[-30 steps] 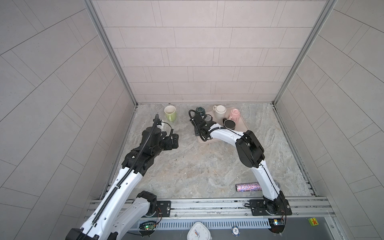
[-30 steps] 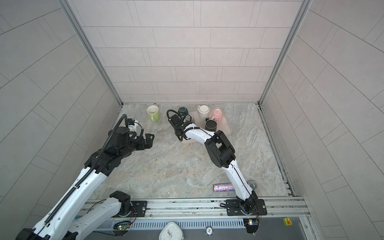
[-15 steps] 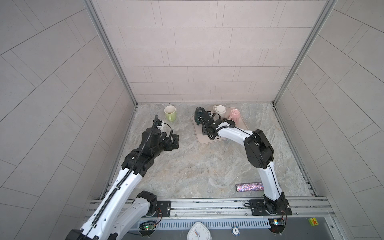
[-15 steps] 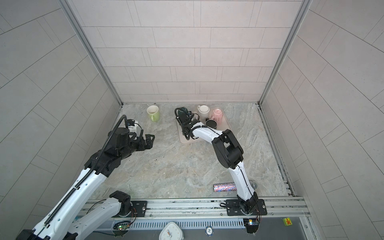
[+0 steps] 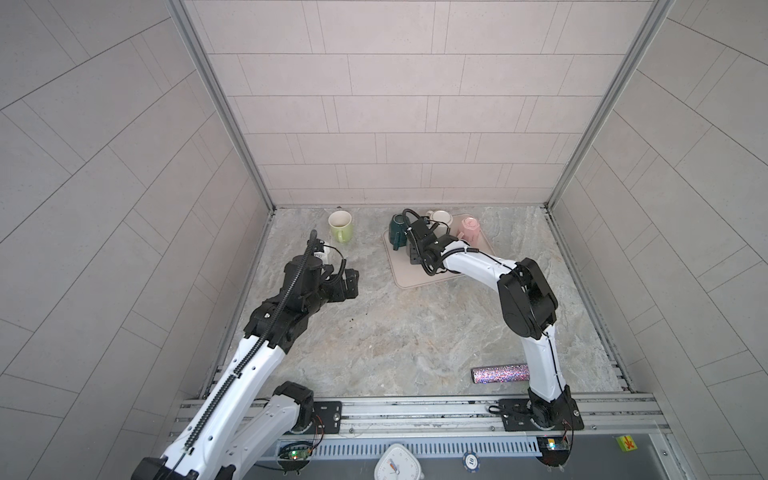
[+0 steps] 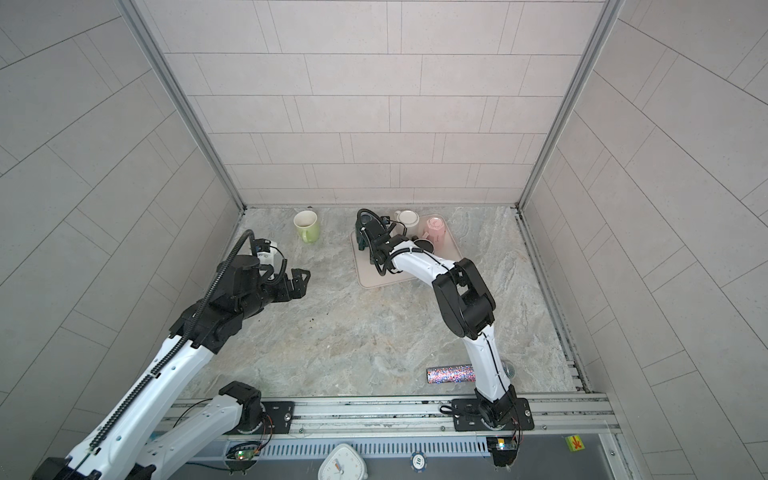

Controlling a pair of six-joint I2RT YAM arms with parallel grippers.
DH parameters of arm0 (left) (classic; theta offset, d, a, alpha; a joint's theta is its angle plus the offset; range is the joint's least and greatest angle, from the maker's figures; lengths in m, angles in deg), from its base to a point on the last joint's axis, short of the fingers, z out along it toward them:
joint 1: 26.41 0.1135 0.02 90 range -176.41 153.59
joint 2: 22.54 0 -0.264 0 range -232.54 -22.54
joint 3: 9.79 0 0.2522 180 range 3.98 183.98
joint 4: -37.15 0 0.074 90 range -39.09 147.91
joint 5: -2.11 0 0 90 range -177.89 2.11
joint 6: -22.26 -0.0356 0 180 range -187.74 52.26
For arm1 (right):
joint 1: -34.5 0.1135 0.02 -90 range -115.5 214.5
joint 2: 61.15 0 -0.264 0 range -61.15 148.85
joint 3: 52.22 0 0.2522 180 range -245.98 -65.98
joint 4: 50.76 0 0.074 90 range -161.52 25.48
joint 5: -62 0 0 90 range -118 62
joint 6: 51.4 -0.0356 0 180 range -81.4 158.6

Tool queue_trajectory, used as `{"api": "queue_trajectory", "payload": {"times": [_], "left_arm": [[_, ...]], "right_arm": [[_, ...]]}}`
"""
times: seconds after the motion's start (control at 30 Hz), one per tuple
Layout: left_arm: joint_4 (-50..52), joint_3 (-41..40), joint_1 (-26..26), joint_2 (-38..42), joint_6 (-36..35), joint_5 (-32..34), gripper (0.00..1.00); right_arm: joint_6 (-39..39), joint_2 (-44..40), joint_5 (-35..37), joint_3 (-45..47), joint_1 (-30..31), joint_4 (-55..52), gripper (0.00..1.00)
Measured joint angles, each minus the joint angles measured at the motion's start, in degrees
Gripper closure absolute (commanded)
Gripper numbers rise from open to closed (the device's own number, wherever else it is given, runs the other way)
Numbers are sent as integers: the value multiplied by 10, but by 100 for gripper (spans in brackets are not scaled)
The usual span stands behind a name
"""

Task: Turn the mug right side up
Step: Move the mug to the tray.

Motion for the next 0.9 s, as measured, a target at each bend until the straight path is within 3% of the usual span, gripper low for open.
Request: {"api": "queue_trajectory", "payload": {"times": [0.23,0.43,0.57,0.67,0.9], "left_arm": [[-2,0,0,0,0,-3,0],[-3,0,0,0,0,-4,0],[-4,-1,0,0,2,-5,0],[-5,-3,0,0,2,-6,0],[-6,-4,0,0,2,-6,0]], "right_arm": [[4,0,0,0,-13,-4,44],[10,0,-42,0,-17,-4,39],[9,0,-62,-3,-9,0,40],[6,4,-65,-25,-5,-5,47],[4,20,-49,-70,2,-7,47]]}}
